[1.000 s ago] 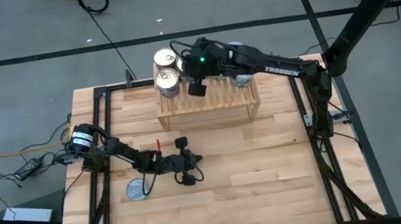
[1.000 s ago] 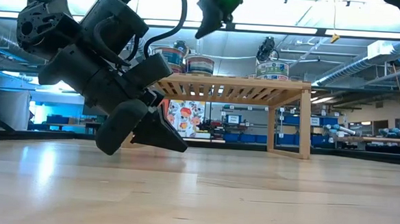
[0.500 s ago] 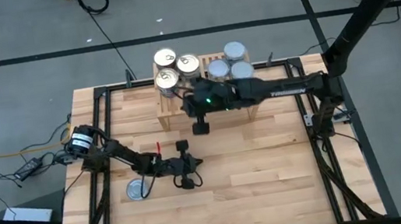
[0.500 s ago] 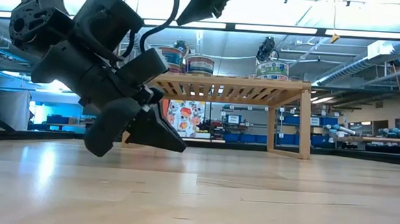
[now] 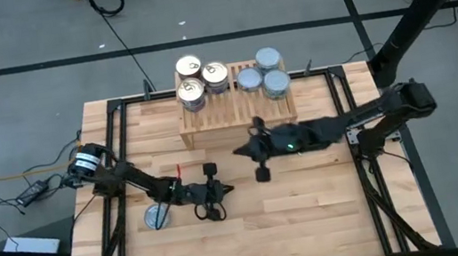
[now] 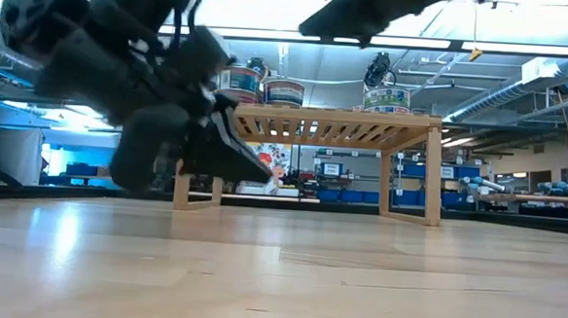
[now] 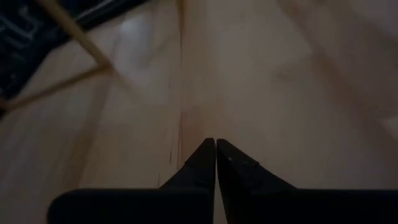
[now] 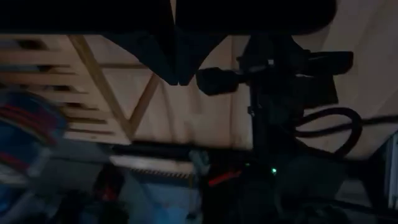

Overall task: Stack canned seafood by type on shelf
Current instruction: Stack the green tuna can on top of the green tuna can on the shelf

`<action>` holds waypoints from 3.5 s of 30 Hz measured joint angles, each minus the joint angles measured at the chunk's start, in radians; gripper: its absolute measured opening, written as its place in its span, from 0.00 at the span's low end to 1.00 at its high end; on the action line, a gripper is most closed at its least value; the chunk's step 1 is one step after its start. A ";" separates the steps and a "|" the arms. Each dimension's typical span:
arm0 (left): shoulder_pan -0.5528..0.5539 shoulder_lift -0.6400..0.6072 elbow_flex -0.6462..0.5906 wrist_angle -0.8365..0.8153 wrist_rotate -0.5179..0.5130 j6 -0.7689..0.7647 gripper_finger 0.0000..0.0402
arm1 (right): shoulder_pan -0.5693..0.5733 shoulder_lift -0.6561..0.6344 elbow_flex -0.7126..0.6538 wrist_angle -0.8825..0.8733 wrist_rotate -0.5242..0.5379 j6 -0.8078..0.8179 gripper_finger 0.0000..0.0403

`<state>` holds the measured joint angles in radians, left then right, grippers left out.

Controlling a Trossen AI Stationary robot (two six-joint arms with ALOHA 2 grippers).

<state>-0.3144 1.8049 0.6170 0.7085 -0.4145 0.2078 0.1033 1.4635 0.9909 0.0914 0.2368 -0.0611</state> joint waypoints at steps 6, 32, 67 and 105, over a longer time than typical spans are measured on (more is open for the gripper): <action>-0.033 -0.144 0.000 -0.144 0.000 0.048 0.05 | 0.083 -0.090 -0.186 0.115 0.076 0.052 0.00; -0.394 -0.451 0.376 -1.745 0.287 -0.746 0.05 | 0.197 -0.108 -0.391 0.390 0.057 0.075 0.01; -0.533 -0.283 0.203 -1.560 0.102 -1.093 0.01 | 0.144 -0.107 -0.391 0.455 -0.031 0.008 0.01; -0.195 -0.288 0.311 -1.238 0.107 -0.524 0.01 | 0.144 -0.107 -0.391 0.468 -0.031 0.010 0.02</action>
<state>-0.5090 1.5169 0.9278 -0.5295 -0.3075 -0.3162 0.2474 1.3563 0.6003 0.5598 0.2054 -0.0513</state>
